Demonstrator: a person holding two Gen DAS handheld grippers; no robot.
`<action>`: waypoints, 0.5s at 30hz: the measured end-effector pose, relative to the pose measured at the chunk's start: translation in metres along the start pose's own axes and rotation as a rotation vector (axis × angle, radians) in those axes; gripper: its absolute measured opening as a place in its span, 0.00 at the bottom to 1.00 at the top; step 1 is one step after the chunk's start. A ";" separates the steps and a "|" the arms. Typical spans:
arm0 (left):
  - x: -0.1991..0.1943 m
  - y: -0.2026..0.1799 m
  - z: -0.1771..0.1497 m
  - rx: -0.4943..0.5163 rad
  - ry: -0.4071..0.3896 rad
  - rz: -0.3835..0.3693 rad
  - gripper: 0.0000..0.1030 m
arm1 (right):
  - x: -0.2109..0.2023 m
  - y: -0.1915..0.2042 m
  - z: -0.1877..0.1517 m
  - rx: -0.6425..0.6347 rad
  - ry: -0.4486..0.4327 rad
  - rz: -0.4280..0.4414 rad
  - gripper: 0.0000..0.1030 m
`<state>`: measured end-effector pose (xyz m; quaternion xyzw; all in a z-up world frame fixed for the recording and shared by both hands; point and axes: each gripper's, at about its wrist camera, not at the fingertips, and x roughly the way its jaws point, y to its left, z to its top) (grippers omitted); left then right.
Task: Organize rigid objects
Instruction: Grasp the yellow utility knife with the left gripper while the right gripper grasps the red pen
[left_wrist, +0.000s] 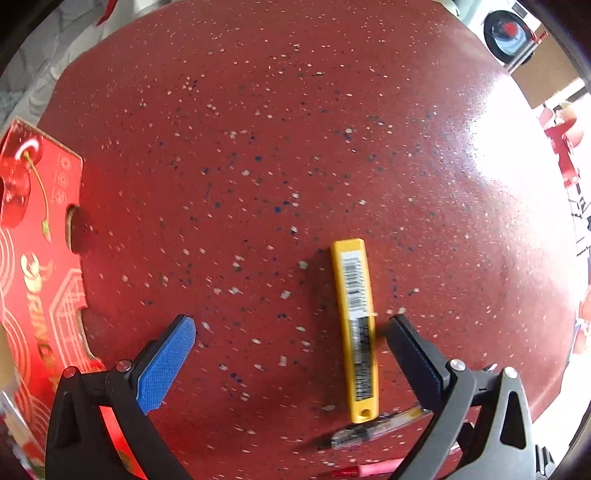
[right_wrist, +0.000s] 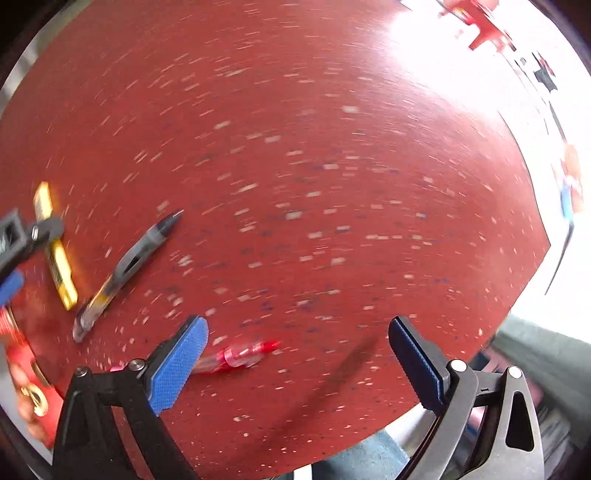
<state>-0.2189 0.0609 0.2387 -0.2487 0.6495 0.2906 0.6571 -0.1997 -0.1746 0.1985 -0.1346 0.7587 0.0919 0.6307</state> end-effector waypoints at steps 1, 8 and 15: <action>0.001 -0.003 -0.006 0.002 0.001 0.009 1.00 | 0.001 0.000 0.000 0.011 0.013 0.012 0.96; -0.004 -0.012 -0.015 0.016 0.015 0.010 1.00 | -0.022 0.044 -0.011 -0.478 -0.078 0.077 0.96; -0.002 -0.018 0.005 -0.038 0.033 0.016 1.00 | -0.008 0.098 -0.079 -1.264 -0.231 -0.048 0.96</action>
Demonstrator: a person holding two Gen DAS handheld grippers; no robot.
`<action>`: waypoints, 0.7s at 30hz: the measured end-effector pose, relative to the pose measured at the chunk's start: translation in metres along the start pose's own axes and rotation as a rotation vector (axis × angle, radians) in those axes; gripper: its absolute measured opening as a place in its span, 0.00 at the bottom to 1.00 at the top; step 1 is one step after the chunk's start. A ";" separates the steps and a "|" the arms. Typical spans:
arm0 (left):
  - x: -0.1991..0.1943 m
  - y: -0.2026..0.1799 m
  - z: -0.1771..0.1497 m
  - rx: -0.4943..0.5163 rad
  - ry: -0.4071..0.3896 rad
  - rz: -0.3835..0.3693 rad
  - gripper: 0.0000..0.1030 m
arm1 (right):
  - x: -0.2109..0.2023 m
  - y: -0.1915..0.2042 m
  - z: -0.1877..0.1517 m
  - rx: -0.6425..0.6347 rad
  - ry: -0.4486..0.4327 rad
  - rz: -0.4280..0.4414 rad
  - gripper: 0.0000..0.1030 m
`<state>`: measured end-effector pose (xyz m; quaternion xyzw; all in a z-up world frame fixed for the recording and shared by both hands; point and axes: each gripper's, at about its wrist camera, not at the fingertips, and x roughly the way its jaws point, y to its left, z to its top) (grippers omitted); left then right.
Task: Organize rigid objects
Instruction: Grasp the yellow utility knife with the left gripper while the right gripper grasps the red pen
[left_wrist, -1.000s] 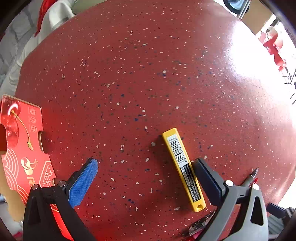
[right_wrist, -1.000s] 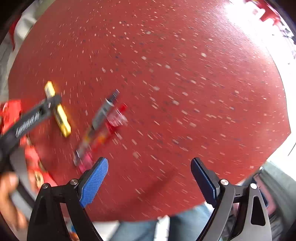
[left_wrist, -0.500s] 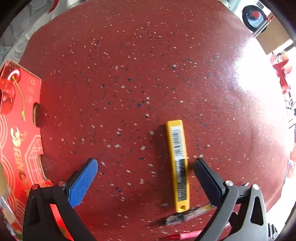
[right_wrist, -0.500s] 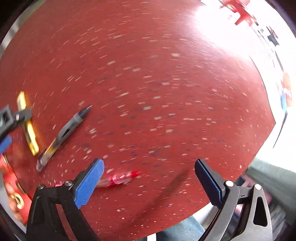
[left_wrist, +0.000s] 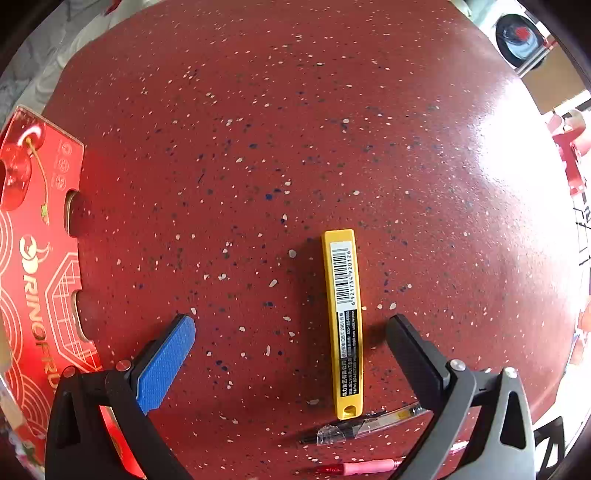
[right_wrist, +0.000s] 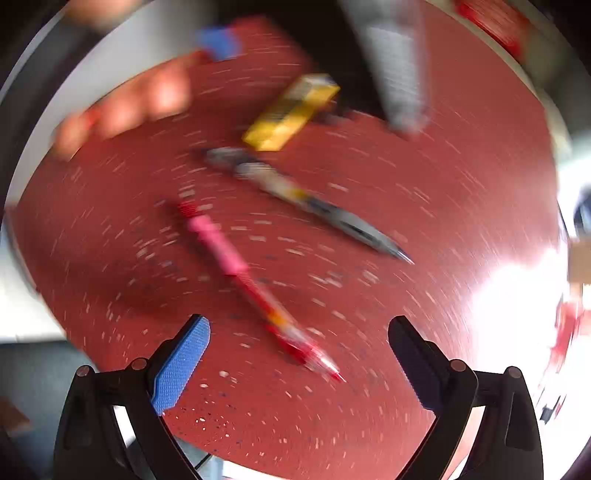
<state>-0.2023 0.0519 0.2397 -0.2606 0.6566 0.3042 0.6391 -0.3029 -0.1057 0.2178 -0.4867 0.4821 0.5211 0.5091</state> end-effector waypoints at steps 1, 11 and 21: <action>0.004 0.000 0.000 -0.006 0.004 0.000 1.00 | 0.002 0.005 0.002 -0.040 -0.007 0.010 0.93; 0.007 -0.002 -0.007 -0.089 0.014 0.003 1.00 | 0.001 -0.012 0.007 -0.040 0.007 0.084 0.14; -0.014 -0.030 -0.021 0.033 -0.023 -0.011 0.25 | -0.004 -0.089 -0.016 0.389 0.053 0.149 0.14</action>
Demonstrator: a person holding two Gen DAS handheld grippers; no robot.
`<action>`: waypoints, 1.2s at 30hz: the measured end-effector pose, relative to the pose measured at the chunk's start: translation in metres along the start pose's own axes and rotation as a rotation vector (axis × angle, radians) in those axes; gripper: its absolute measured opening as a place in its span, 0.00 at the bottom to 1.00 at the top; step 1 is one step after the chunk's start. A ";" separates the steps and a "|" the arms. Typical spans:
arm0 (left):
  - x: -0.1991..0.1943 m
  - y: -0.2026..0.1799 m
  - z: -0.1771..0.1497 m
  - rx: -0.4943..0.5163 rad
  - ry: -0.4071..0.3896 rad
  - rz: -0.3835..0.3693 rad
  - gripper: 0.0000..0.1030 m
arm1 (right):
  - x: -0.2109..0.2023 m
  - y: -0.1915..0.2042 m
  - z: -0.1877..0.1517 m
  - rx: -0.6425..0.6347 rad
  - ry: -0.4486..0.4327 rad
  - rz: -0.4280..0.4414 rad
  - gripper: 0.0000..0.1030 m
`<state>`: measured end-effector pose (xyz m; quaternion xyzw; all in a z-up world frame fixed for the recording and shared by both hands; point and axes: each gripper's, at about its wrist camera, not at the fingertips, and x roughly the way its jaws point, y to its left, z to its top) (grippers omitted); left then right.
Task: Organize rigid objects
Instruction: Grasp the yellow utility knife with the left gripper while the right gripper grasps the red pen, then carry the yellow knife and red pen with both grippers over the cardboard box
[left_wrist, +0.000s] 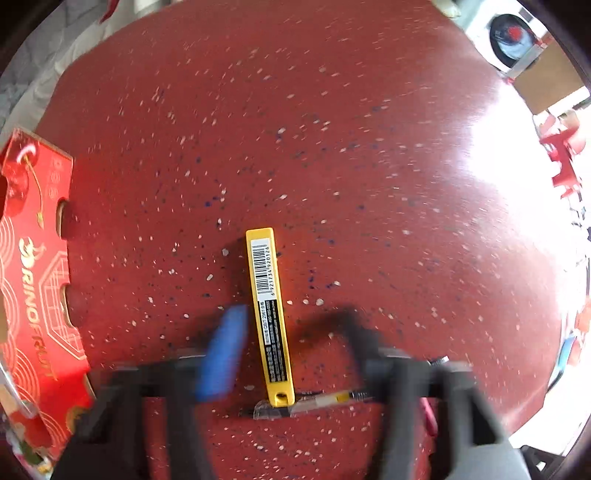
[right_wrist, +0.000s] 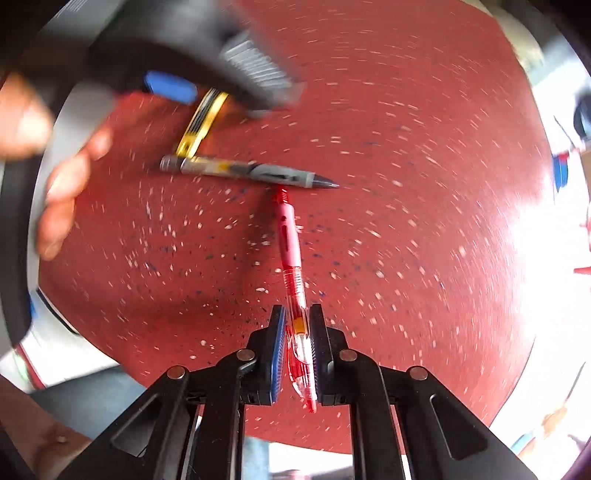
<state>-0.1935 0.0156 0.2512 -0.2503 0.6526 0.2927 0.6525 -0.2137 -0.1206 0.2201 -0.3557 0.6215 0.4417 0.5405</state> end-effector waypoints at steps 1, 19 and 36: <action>-0.001 0.003 -0.002 0.006 0.014 -0.027 0.16 | -0.003 -0.004 0.000 0.032 -0.003 0.013 0.14; -0.077 0.069 -0.095 0.051 -0.036 -0.156 0.15 | -0.065 -0.016 -0.011 0.208 -0.056 0.096 0.09; -0.097 0.084 -0.094 0.088 -0.098 -0.109 0.15 | 0.000 0.020 0.000 0.128 0.068 -0.040 0.64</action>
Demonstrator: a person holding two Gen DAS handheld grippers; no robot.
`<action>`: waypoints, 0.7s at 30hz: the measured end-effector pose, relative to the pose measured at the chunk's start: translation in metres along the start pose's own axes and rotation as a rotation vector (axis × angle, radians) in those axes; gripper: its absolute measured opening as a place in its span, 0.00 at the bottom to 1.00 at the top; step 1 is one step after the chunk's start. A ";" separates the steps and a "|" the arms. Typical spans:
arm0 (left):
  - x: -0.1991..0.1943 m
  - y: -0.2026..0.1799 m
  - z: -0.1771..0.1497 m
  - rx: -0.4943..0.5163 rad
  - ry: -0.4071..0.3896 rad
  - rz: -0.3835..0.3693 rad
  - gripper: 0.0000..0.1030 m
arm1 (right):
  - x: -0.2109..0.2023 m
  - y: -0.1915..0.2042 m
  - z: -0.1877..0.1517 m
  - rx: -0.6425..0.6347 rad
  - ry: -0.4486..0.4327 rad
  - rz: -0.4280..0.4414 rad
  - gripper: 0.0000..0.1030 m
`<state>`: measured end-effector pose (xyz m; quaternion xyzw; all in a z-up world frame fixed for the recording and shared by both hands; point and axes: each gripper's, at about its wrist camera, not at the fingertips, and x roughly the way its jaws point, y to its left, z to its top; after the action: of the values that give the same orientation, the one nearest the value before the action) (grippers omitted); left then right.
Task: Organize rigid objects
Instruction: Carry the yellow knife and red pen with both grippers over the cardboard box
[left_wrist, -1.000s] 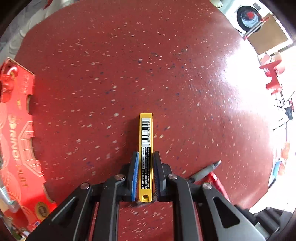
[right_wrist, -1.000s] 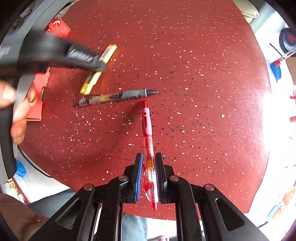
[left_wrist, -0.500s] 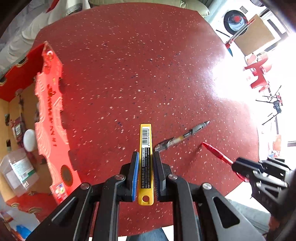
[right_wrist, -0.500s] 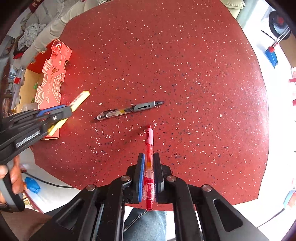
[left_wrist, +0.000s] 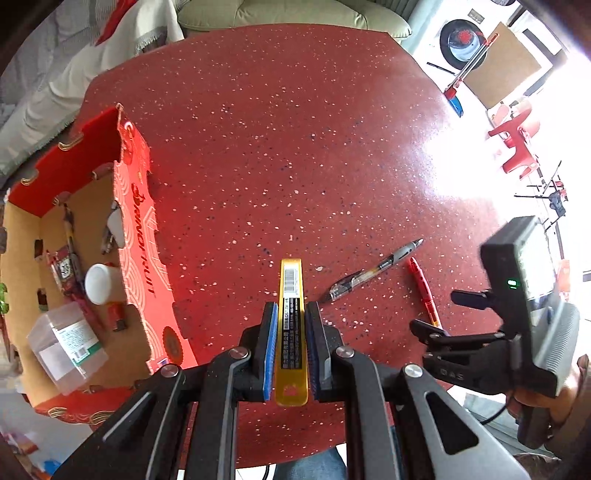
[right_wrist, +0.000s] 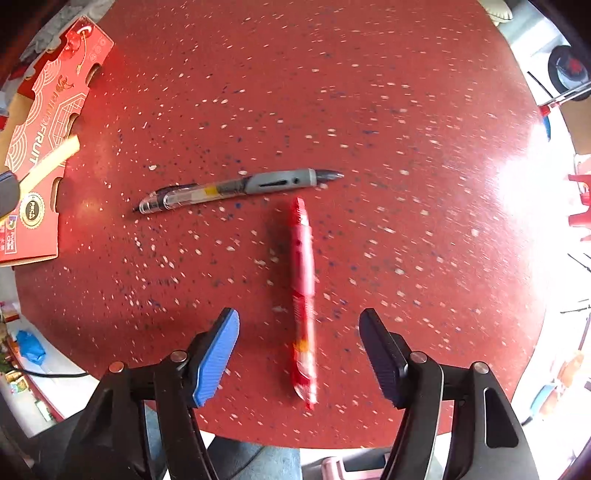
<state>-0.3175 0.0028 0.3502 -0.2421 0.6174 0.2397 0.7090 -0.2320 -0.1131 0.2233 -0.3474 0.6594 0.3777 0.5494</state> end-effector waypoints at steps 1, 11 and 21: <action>-0.001 0.001 0.000 0.003 -0.003 0.007 0.15 | 0.005 0.004 0.003 -0.004 0.014 -0.003 0.59; -0.006 0.003 0.003 0.015 -0.029 0.024 0.15 | 0.010 0.028 0.005 -0.052 0.038 -0.052 0.10; 0.009 0.006 0.004 -0.027 -0.003 0.029 0.18 | -0.017 -0.001 0.004 0.057 -0.013 0.011 0.10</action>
<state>-0.3172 0.0100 0.3417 -0.2424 0.6166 0.2586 0.7030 -0.2273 -0.1095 0.2393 -0.3257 0.6682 0.3639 0.5612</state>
